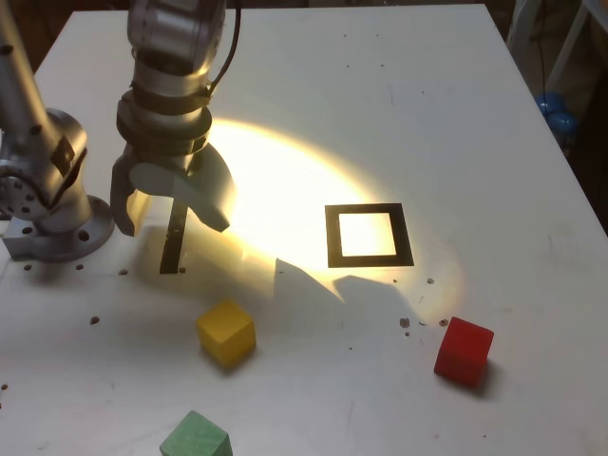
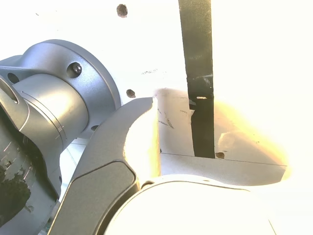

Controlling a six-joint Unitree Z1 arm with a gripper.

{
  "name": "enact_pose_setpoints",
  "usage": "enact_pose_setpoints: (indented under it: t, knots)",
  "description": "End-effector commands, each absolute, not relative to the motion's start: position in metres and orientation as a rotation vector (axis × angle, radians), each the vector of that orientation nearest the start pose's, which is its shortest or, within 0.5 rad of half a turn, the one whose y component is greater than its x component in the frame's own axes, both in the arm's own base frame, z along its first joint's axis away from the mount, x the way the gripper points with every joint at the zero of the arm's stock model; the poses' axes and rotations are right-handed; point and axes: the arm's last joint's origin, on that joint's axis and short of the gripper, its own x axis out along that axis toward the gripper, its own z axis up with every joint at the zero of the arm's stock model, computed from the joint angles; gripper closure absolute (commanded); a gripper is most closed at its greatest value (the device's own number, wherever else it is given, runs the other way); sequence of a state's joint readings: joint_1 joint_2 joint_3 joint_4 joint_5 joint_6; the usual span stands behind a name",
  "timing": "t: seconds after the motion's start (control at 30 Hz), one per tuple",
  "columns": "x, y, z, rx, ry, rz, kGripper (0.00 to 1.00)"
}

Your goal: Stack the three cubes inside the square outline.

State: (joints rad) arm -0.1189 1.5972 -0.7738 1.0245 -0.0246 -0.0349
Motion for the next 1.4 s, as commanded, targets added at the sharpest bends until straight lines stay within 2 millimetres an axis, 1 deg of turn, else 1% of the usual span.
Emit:
enact_pose_setpoints:
  t: [0.0,0.53,0.8,0.97,1.07,1.2,1.37]
  knots:
    - [0.165,-0.021,0.218,0.065,1.854,-0.065,0.01]
    - [0.166,-0.021,0.218,0.065,1.860,-0.065,0.01]
    - [0.176,-0.022,0.222,0.072,1.857,-0.072,0.01]
    - [0.190,-0.024,0.230,0.096,1.852,-0.089,0.01]
    - [0.204,-0.029,0.237,0.130,1.850,-0.109,0.01]
    - [0.224,-0.040,0.247,0.178,1.840,-0.137,0.01]
    - [0.251,-0.060,0.257,0.234,1.830,-0.181,0.01]
